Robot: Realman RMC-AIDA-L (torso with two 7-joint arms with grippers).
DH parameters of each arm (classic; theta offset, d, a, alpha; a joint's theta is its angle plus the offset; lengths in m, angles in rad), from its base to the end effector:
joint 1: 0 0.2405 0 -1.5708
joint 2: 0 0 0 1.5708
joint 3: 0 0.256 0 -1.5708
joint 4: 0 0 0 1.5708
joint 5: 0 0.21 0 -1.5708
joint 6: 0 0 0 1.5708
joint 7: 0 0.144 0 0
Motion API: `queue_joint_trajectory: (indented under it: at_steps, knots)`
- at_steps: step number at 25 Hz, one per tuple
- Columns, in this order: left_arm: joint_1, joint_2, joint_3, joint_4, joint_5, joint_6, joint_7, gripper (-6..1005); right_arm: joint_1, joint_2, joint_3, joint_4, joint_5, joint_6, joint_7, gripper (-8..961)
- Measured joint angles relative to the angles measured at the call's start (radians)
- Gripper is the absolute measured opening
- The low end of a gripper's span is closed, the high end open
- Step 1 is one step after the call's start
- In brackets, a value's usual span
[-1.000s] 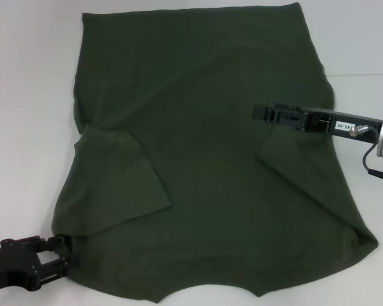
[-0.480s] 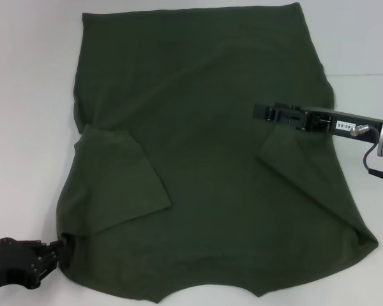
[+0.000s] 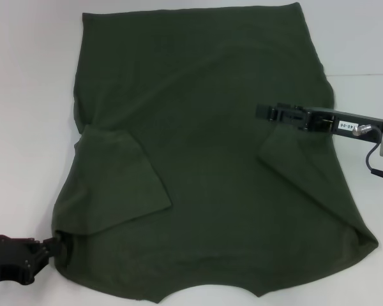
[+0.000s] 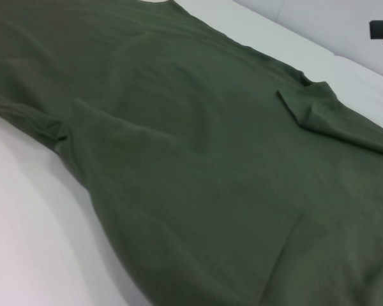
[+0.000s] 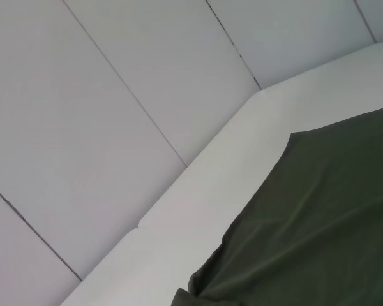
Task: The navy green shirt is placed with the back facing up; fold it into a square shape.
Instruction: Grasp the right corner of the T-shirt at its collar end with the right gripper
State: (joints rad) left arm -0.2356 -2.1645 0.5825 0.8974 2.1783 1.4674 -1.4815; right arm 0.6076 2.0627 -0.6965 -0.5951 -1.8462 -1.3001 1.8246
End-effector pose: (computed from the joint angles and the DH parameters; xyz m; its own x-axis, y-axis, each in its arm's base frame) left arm -0.3534 0.2564 0.0158 0.6987 0.5745 0.4264 0.7106 -0.6265 -0.3203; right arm 0.2504 0.3833 0.0100 0.4401 -0.6000 -0.6680 -0.8201 -0.5715 -0.0270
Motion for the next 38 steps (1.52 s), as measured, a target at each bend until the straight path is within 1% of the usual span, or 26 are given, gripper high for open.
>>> queue_joint_trajectory:
  at_steps: [4, 9, 12, 16, 25, 28, 30, 34, 38]
  knots:
    - [0.008, 0.001, -0.001, 0.019, 0.0, 0.003, -0.031, 25, -0.013, -0.014, -0.008, -0.001, -0.008, -0.011, 0.026, 883]
    - [0.01, 0.002, -0.001, 0.03, -0.001, 0.03, -0.046, 26, -0.048, -0.052, -0.01, -0.011, -0.051, -0.104, 0.091, 884]
    - [0.01, 0.003, -0.003, 0.031, -0.006, 0.039, -0.046, 26, -0.09, -0.079, -0.004, -0.016, -0.073, -0.158, 0.126, 884]
    - [0.005, 0.002, -0.003, 0.03, -0.008, 0.04, -0.055, 25, -0.152, -0.107, -0.002, -0.022, -0.081, -0.206, 0.161, 882]
    - [-0.008, 0.001, -0.001, 0.019, -0.012, 0.04, -0.057, 25, -0.281, -0.147, 0.003, -0.031, -0.098, -0.254, 0.223, 882]
    - [-0.009, 0.0, 0.004, 0.017, -0.013, 0.04, -0.057, 25, -0.3, -0.153, 0.016, -0.033, -0.143, -0.269, 0.254, 882]
    - [-0.01, 0.0, 0.006, 0.015, -0.013, 0.039, -0.057, 25, -0.304, -0.155, 0.043, -0.033, -0.184, -0.279, 0.267, 883]
    - [-0.01, -0.001, 0.007, 0.014, -0.013, 0.039, -0.057, 25, -0.307, -0.154, 0.112, -0.03, -0.254, -0.291, 0.273, 883]
    - [-0.012, -0.002, 0.007, 0.014, -0.013, 0.038, -0.057, 25, -0.311, -0.154, 0.128, -0.028, -0.276, -0.287, 0.28, 883]
